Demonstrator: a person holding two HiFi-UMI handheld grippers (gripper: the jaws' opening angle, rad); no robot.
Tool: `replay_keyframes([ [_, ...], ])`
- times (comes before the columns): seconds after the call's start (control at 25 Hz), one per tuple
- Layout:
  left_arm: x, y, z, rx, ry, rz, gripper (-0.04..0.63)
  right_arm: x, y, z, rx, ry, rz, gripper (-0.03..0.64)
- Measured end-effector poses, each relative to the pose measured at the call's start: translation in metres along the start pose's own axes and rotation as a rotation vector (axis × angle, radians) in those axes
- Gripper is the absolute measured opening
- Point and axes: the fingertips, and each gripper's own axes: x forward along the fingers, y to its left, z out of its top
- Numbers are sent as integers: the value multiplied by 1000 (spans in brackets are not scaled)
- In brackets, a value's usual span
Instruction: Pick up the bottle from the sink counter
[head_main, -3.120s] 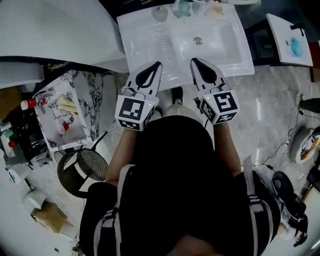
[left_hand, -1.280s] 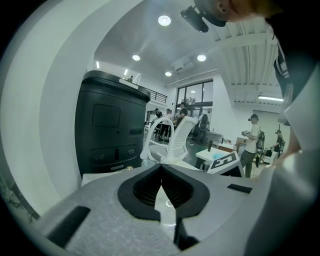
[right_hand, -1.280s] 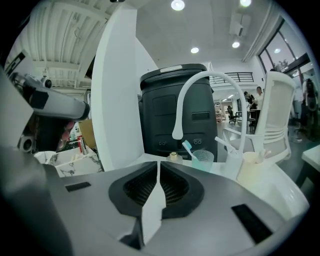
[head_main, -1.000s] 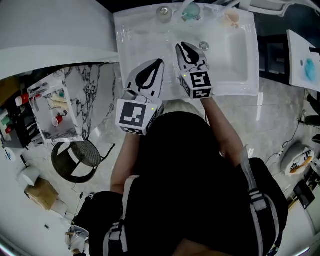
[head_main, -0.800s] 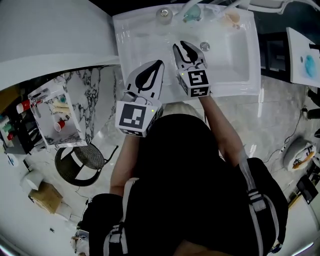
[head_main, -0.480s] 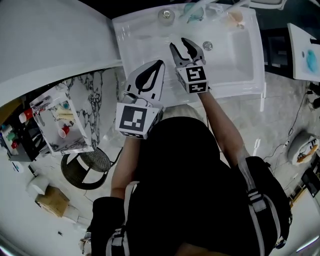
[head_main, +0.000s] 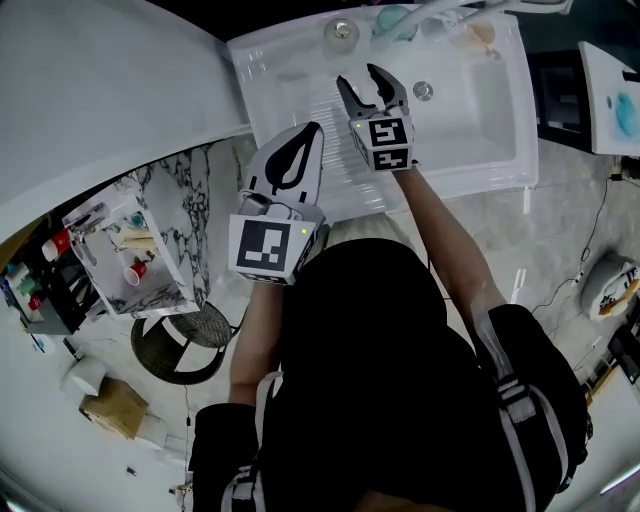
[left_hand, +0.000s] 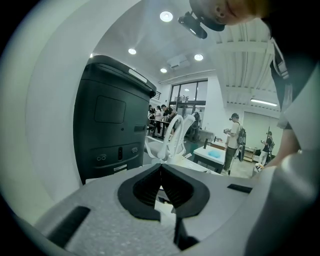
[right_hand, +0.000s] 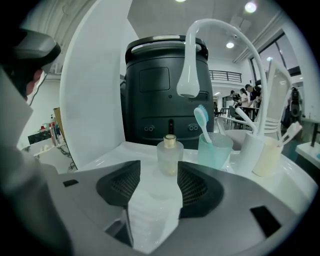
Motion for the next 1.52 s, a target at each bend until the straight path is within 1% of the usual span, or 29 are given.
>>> replay_keyframes([
  [0.16, -2, 8, 0, -15, 5, 2, 20, 17, 0, 0, -12, 15, -16, 241],
  [0.28, -2, 10, -1, -9, 5, 4, 20, 26, -3, 0, -9, 13, -26, 270],
  [0.48, -3, 10, -9, -28, 11, -11, 20, 47, -5, -8, -4, 23, -50, 290],
  [0.68, -4, 12, -10, -31, 23, -11, 20, 62, -14, -6, 6, 16, -81, 299],
  [0.84, -2, 23, -2, -38, 12, -6, 20, 75, -18, -6, 20, 22, -103, 307],
  [1.08, -2, 31, -1, -26, 23, -12, 20, 89, -24, -3, 58, 10, -140, 311],
  [1.24, -1, 34, -4, -21, 35, -13, 20, 98, -29, 1, 72, 4, -157, 311],
  [1.36, 1, 28, 0, -20, 38, -16, 20, 97, -36, 6, 76, 2, -166, 311],
  [1.52, 0, 33, -4, -17, 43, -15, 20, 101, -32, 4, 73, -7, -168, 312],
])
